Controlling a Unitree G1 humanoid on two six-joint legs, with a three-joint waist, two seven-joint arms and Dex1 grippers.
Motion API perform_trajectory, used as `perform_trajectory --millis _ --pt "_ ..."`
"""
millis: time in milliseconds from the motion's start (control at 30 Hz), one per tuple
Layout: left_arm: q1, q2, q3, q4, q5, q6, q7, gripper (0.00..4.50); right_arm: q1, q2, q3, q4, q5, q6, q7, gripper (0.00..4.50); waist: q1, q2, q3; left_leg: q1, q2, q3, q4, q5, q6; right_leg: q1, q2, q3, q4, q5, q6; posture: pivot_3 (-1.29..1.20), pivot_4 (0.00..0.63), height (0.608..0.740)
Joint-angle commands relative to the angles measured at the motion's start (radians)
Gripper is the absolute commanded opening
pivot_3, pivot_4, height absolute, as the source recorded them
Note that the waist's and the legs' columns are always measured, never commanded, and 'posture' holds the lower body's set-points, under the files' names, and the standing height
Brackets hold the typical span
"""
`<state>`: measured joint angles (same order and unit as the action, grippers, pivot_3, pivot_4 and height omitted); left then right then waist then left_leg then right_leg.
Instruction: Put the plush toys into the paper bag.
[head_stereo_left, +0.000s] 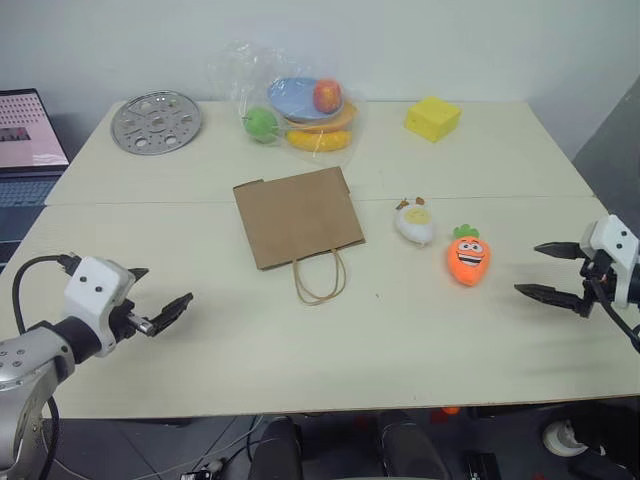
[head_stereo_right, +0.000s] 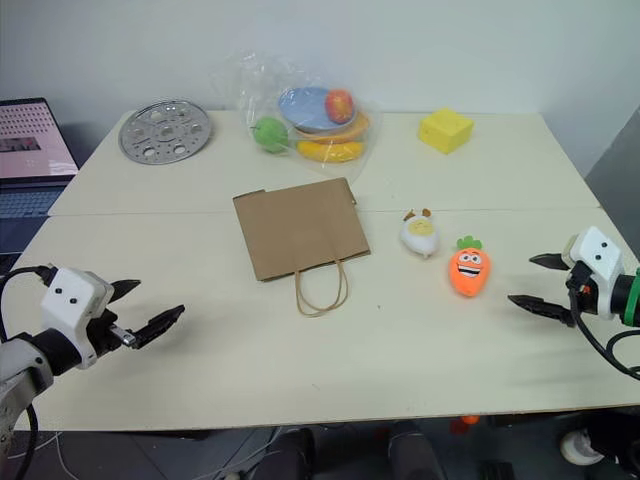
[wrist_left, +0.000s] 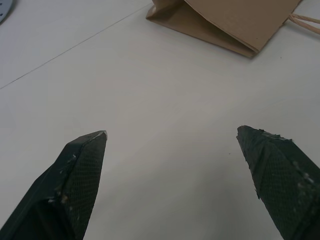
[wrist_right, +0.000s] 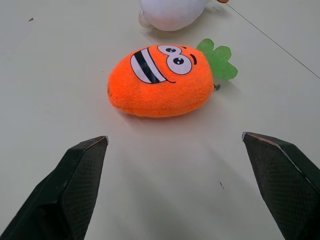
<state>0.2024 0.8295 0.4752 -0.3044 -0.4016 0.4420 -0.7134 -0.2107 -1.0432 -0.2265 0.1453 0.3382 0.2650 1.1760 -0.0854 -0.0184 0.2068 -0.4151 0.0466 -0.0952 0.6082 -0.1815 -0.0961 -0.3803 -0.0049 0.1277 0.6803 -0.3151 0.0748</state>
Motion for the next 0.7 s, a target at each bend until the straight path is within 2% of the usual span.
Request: perform_trajectory --millis 33,700 --pt "-0.014 0.002 0.039 0.01 -0.009 -0.033 -0.021 4.45 0.001 0.0 -0.049 -0.054 0.024 0.005 -0.016 4.5 0.001 0.0 0.0 0.0 0.0 0.0 0.0 0.0 0.0 0.0 0.0 0.0 0.0 0.0 0.0 0.0 0.15 0.74" --pt "-0.015 -0.016 0.071 0.073 0.008 -0.086 -0.035 4.45 -0.001 0.027 -0.037 -0.085 0.014 0.016 -0.047 4.5 0.002 0.0 0.0 0.0 0.0 0.0 0.0 0.0 0.0 0.0 0.0 0.0 0.0 0.0 0.0 0.0 0.15 0.74"
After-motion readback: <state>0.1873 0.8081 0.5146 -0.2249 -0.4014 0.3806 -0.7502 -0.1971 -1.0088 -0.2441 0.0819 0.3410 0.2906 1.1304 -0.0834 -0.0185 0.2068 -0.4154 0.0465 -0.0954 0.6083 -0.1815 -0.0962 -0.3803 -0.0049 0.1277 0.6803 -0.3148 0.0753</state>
